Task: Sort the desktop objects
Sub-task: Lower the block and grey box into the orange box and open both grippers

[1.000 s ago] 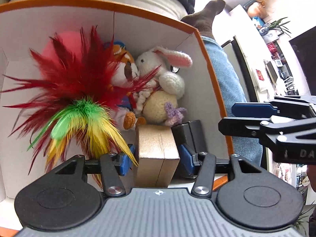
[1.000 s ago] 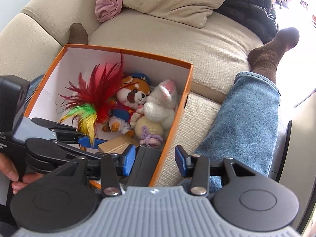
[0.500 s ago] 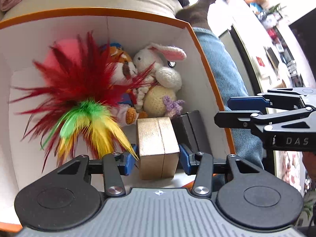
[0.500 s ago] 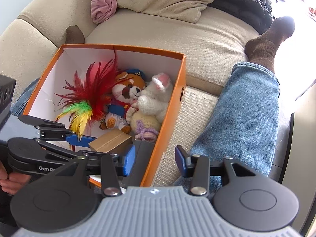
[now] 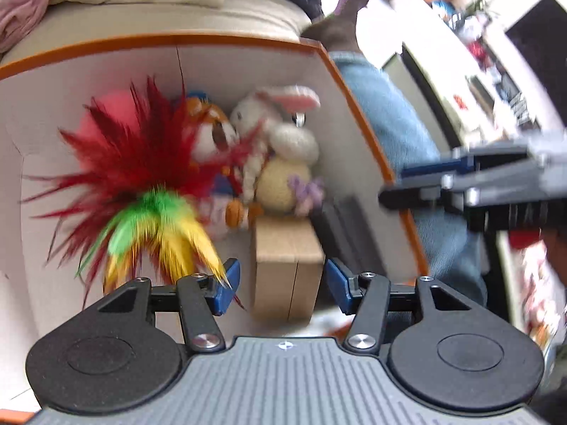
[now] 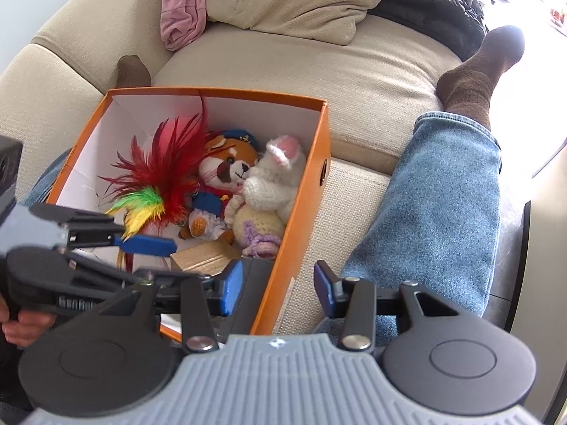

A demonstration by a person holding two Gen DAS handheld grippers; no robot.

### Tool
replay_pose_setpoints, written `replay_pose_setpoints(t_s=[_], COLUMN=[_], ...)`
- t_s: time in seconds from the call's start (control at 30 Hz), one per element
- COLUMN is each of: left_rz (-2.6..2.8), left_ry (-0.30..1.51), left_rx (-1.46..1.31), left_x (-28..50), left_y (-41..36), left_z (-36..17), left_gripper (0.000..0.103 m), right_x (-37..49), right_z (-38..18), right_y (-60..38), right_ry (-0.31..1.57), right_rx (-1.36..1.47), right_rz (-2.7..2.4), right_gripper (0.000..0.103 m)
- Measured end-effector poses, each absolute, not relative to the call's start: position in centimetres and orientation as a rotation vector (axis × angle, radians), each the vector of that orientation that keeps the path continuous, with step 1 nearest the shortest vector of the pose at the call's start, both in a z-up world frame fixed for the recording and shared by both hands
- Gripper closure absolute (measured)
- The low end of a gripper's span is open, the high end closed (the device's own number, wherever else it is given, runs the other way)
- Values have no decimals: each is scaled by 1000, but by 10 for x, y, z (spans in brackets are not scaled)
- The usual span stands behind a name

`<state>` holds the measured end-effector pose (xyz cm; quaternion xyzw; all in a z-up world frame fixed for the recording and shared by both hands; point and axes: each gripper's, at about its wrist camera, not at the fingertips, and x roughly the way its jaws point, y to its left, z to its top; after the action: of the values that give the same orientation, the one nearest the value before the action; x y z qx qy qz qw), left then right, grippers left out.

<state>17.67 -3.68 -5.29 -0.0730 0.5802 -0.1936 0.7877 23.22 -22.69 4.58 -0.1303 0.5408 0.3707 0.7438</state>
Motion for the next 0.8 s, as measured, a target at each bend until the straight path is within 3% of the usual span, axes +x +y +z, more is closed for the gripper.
replay_pose_setpoints(t_s=[0.13, 0.23, 0.5, 0.8], left_rz=[-414, -418, -425, -477], left_ry=[1260, 1267, 1277, 1528], left_rx=[-137, -141, -114, -143], left_x=[175, 177, 190, 233], left_y=[-40, -41, -41, -47], left_z=[-58, -63, -46, -72], left_gripper=[40, 50, 51, 51], right_x=[231, 230, 230, 232], right_z=[43, 42, 39, 41], right_y=[-227, -227, -233, -233], right_ry=[1190, 1191, 1191, 1183], right_rx=[-279, -279, -271, -245], right_rz=[814, 817, 808, 823], right_gripper=[56, 56, 56, 56])
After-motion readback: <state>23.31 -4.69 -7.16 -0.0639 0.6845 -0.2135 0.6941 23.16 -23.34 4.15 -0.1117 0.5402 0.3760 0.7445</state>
